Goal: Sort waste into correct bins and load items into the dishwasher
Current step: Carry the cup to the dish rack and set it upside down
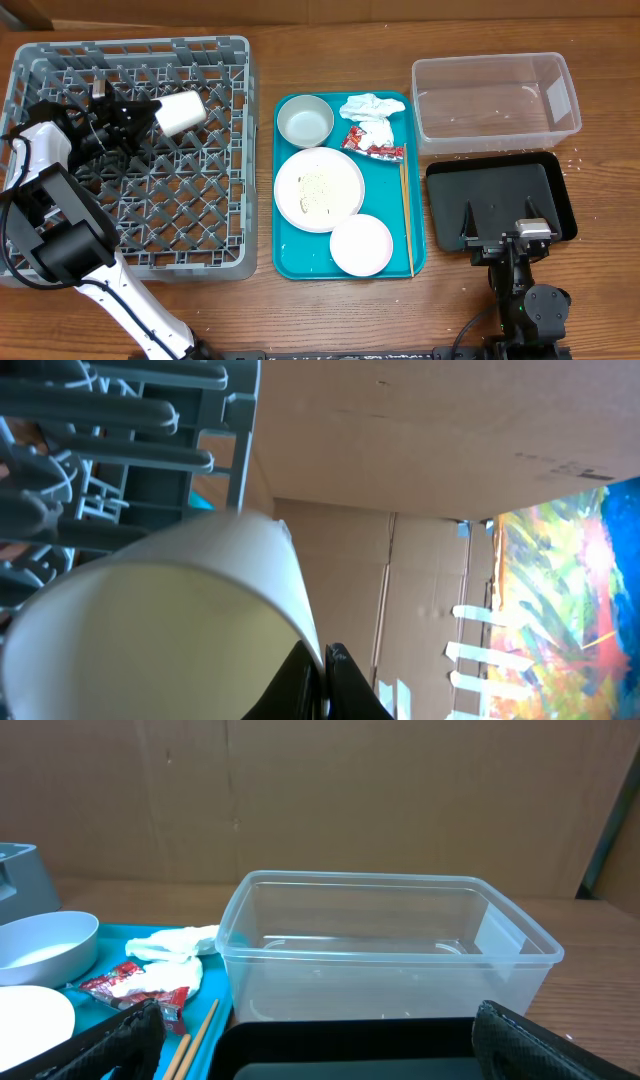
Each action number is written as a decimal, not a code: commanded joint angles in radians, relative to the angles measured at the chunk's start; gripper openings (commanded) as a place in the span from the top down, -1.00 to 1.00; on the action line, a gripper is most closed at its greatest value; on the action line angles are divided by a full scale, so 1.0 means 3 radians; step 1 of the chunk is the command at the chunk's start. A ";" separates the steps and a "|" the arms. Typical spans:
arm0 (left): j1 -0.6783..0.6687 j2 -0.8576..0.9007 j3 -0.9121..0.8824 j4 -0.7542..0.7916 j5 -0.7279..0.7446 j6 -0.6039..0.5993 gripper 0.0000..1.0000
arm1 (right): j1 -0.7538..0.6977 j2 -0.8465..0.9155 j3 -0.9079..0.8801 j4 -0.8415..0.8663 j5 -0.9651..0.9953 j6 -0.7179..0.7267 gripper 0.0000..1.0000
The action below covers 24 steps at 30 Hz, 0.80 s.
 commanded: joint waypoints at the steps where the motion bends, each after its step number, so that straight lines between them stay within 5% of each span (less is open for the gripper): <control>1: -0.0022 0.0050 -0.0015 -0.0081 0.0018 0.0061 0.85 | 0.0022 -0.0039 -0.0036 0.0011 -0.0006 -0.0003 -1.00; 10: -0.0013 0.0048 -0.0014 -0.0470 -0.0863 0.0050 0.78 | 0.0022 -0.0038 -0.0036 0.0011 -0.0006 -0.0003 -1.00; 24: 0.0167 0.0036 0.0108 -0.0862 -0.1307 0.0067 0.64 | 0.0022 -0.0039 -0.0036 0.0011 -0.0006 -0.0003 -1.00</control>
